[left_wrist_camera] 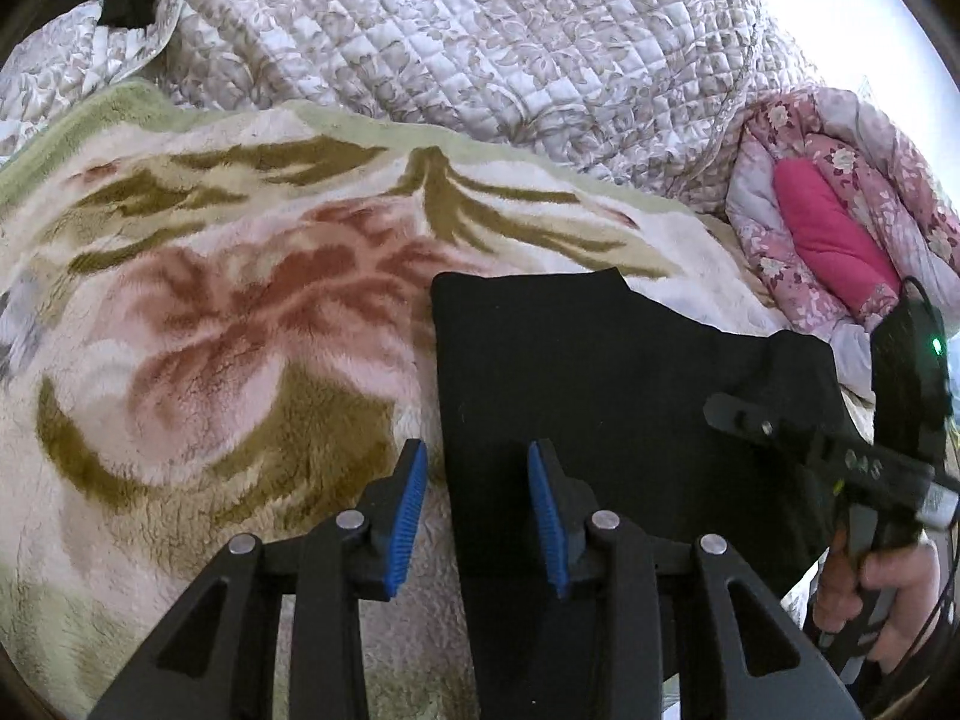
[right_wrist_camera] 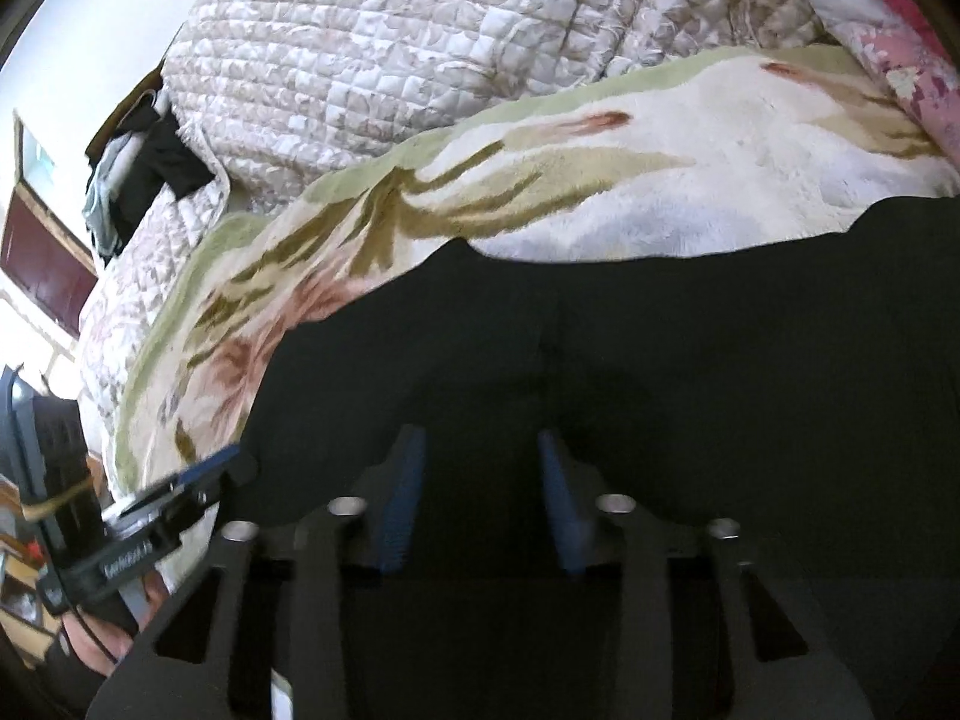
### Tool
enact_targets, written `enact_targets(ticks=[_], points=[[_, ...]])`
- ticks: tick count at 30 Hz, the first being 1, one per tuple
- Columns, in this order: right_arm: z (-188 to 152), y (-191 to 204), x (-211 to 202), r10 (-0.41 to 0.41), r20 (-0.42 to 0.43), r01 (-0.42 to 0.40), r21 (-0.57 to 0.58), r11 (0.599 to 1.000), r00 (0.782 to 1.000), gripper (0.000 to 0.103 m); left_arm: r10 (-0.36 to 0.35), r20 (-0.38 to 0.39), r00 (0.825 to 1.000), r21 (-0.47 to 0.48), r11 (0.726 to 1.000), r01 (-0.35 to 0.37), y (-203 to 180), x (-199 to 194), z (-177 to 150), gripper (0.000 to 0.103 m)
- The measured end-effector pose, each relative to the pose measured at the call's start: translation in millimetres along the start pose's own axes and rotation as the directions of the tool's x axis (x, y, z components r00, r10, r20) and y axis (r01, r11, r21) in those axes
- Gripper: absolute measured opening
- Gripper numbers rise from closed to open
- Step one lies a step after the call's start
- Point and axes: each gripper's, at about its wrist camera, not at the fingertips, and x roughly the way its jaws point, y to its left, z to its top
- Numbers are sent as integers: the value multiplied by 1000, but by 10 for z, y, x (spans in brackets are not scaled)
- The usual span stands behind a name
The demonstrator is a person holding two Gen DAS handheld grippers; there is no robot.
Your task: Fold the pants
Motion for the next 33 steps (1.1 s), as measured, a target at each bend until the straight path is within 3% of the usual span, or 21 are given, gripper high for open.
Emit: enact_targets(ticks=[1,3,6,17,19,23,25,28,33], points=[[16,-40,34,14,-17,-14,23,1000,1000,3,-1,0,1000,0,1000,1,2,2,1,37],[20,-114,37,46,-9,-46,69,997,999,3,-1,-2,1000,-5,1000,1,-1,13,8,37],[44,-69,-52,52,41,-54,45,997,998,3,-1,0,1000,-7,1000,1,8,16,0,37],[4,-126,-48,-20,42,18,44,999,999,4,13,11,1000,8,1000,-13,-16,-27,5,37],[-14,-76,-162,-72,81,72,4,997,994,4,22,27,999,12,1000,-22,-16,-79,17,37],[-77,78,-338,-60,145,74,-96,993,988,4,16,75,997,52,998,-20,-105,-204,26,37],[-116,129,-262,-59,111,73,-130,989,992,4,-6,76,997,79,997,0,-179,-212,2,37],[-171,122,-68,-92,30,95,-142,985,995,4,-25,16,1000,125,992,23,-290,-76,-92,37],[-208,230,-246,-143,85,157,-196,968,986,4,-10,18,1000,163,987,7,-388,-39,-159,37]])
